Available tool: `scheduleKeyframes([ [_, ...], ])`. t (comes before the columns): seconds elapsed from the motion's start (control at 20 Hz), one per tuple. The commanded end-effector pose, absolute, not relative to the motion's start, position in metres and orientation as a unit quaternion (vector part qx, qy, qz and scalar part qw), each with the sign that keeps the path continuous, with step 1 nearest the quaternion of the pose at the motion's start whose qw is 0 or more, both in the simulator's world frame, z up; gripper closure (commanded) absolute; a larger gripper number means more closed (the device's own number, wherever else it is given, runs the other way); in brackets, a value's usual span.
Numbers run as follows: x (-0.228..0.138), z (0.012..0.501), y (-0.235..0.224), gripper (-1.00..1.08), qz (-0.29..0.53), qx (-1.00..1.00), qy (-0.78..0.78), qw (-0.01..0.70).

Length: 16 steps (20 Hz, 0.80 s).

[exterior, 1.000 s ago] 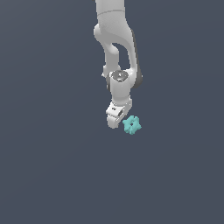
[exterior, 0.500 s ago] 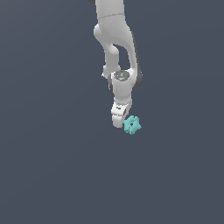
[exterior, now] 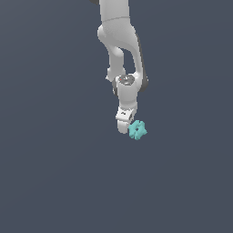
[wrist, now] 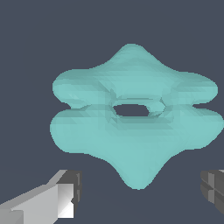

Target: Pick up the object and move it to a goal position.

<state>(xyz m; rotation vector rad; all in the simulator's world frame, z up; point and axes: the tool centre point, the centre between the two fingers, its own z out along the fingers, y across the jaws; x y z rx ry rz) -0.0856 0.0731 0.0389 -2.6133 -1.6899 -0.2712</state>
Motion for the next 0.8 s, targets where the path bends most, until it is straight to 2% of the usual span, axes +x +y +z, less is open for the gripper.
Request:
scheduleKeyframes([
  [0.0,-0.085,0.032,0.074,-1.0,-0.087,-0.836,-0.542,0.009],
  [0.45,-0.083,0.015,0.076,-1.0,-0.087,-0.835,-0.543,0.009],
  [0.5,-0.083,0.015,0.076,1.08,-0.087,-0.835,-0.543,0.009],
  [0.75,-0.083,0.015,0.076,1.08,-0.087,-0.835,-0.543,0.009],
])
